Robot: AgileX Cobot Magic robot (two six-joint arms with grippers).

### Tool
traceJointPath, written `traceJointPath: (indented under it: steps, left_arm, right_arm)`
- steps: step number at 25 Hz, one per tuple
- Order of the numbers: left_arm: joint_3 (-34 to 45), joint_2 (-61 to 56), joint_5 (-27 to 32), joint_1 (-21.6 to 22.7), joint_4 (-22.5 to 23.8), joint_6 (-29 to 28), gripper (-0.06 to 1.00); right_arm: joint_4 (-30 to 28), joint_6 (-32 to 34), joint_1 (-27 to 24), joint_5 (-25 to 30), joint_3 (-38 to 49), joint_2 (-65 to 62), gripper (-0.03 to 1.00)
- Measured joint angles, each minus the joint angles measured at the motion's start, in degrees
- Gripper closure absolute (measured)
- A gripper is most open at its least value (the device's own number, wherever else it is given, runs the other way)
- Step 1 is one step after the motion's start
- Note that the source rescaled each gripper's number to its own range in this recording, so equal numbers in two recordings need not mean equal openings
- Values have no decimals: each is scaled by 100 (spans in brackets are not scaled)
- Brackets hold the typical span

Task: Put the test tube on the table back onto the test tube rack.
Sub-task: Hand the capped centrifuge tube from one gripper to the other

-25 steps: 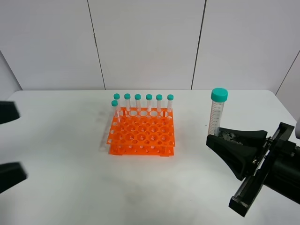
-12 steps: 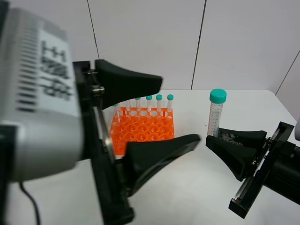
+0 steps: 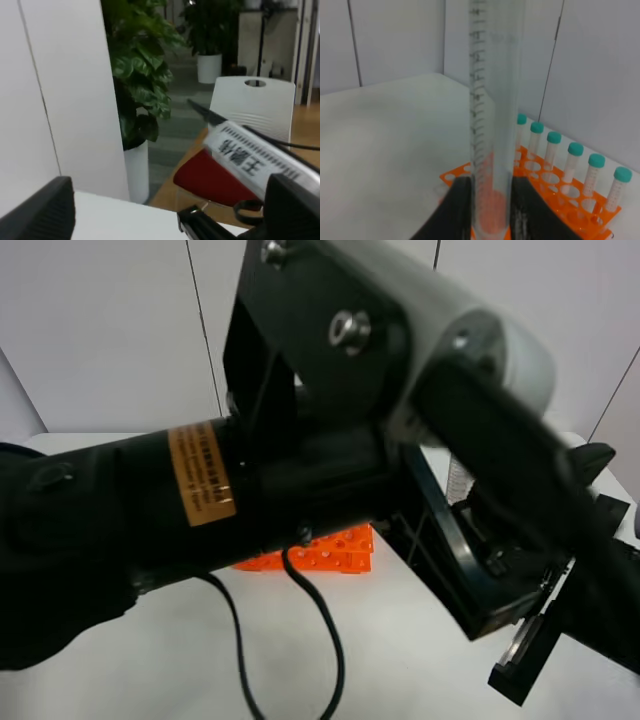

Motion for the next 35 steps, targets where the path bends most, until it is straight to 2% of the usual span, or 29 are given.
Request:
traceJointPath:
  steps: [7,12,16,21,23,27,35]
  left_arm:
    - [-17,182,-188,110,-662,-193,8]
    - [-28,182,-118,260,-802,-229,11]
    - [-28,182,129,260,-802,-275,34]
    - [-28,182,153,260,-784,-283,47]
    - [-28,182,153,260,-784,-290,60]
    - [-28,182,153,260,-743,-291,93]
    - [-28,182,148,260,-743,-291,94]
  right_arm:
    - [-119,0,0,-211,0,0,97]
    - [-126,0,0,-353,0,0,97]
    - [-126,0,0,-391,0,0,97]
    - [-126,0,0,-428,0,0,97]
    - [-126,0,0,-433,0,0,97]
    - [-120,0,0,-433,0,0,97]
    - [-109,0,0,-433,0,0,97]
